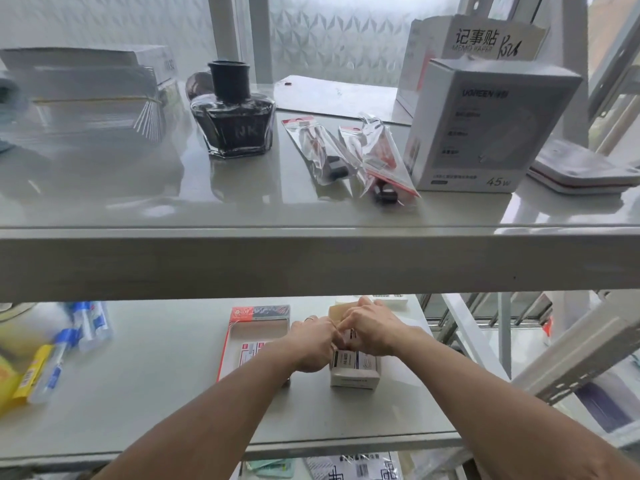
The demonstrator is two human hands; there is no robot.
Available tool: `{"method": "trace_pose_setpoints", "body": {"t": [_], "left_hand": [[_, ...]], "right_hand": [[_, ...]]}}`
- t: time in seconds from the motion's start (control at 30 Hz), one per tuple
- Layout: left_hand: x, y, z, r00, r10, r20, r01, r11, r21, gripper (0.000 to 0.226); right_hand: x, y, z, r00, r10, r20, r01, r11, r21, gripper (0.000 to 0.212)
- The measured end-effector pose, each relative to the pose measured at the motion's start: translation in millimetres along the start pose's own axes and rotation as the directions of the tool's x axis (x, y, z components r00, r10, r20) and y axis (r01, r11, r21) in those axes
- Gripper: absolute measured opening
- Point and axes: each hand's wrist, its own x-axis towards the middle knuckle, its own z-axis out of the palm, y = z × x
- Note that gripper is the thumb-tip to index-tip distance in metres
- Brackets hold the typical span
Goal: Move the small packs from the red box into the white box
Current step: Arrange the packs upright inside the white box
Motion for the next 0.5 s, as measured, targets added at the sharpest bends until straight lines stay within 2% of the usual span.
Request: {"method": "trace_pose_setpoints", "body": {"t": [0.13, 0.27, 0.43, 0.5], "left_hand": [[0, -2, 3, 1.000, -0.007, -0.008, 0.006, 1.000, -0.014, 0.042], [-5, 0, 0, 1.000, -0.001, -0.002, 0.001, 1.000, -0.020, 0.041], [-11, 7, 0, 1.000, 0.025, 0.000, -0.024, 0.981, 0.192, 0.047], [-11, 6, 1, 1.000, 0.017, 0.011, -0.019, 0.980, 0.198, 0.048]], "right_hand": [[-3, -6, -7, 0.998, -0.058, -0.023, 0.056, 0.996, -0.075, 0.016], [-7, -8, -7, 0.998, -0.050, -0.044, 0.046, 0.994, -0.102, 0.020], [-7, -9, -6, 0.998, -0.028, -0.062, 0.023, 0.997, -0.074, 0.027], [-6, -8, -6, 1.000, -0.008, -0.027, 0.007, 1.000, -0.029, 0.024]]}}
